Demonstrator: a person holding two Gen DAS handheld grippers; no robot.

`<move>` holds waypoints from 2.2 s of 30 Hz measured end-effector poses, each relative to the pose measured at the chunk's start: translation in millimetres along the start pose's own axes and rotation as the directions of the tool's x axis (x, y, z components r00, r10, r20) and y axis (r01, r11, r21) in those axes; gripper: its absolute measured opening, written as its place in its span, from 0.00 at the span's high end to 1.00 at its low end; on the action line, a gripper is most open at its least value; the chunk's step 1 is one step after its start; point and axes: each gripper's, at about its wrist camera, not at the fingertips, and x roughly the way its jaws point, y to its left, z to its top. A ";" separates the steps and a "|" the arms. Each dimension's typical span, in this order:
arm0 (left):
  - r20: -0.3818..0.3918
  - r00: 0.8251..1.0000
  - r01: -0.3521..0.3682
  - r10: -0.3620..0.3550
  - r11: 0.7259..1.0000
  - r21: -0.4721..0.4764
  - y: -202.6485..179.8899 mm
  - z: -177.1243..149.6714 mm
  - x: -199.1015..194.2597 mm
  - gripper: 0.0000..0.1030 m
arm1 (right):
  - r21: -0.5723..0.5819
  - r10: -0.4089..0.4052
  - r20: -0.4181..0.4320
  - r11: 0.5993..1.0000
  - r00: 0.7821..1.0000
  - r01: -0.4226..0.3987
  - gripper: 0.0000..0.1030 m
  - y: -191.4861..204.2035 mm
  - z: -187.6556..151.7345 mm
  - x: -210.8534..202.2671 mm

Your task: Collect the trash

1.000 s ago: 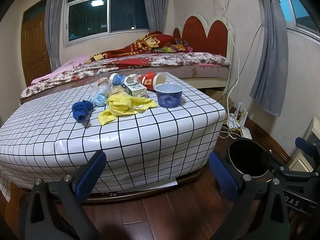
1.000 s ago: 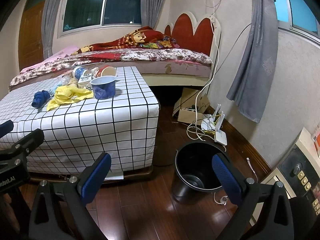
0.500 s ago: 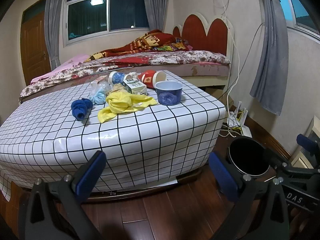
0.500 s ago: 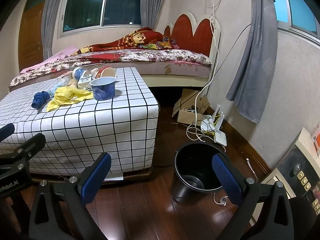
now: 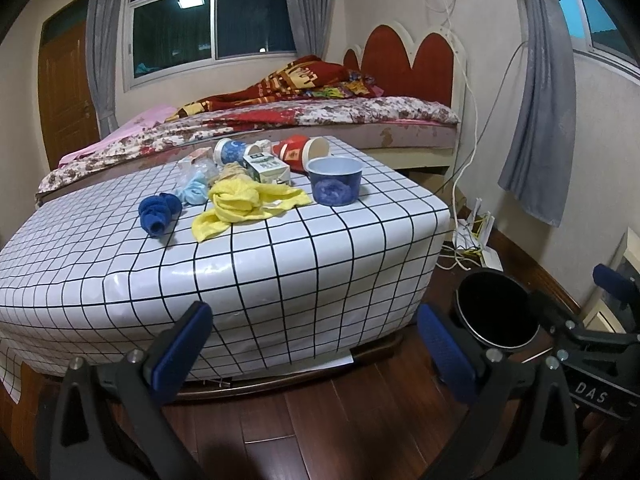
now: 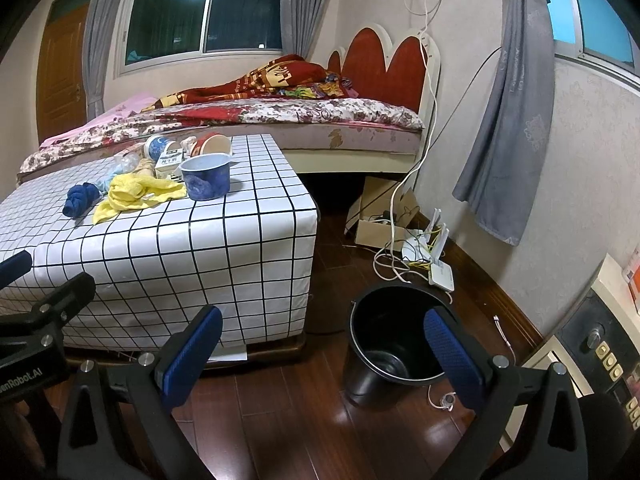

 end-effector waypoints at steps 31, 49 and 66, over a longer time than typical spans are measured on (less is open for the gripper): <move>-0.011 1.000 -0.021 0.021 1.000 -0.021 9.6 5.8 5.2 0.00 | -0.006 0.079 -0.002 0.997 0.997 -0.079 0.01 4.7 4.6 6.0; -0.054 0.984 -0.174 0.168 0.973 -0.151 115.4 39.3 63.9 0.00 | -0.122 0.254 0.021 0.961 0.967 -0.250 0.01 76.0 75.0 90.2; -0.119 0.970 -0.235 0.211 0.937 -0.258 204.1 78.5 161.8 0.10 | -0.097 0.323 -0.104 0.938 0.941 -0.333 0.18 135.3 129.7 215.4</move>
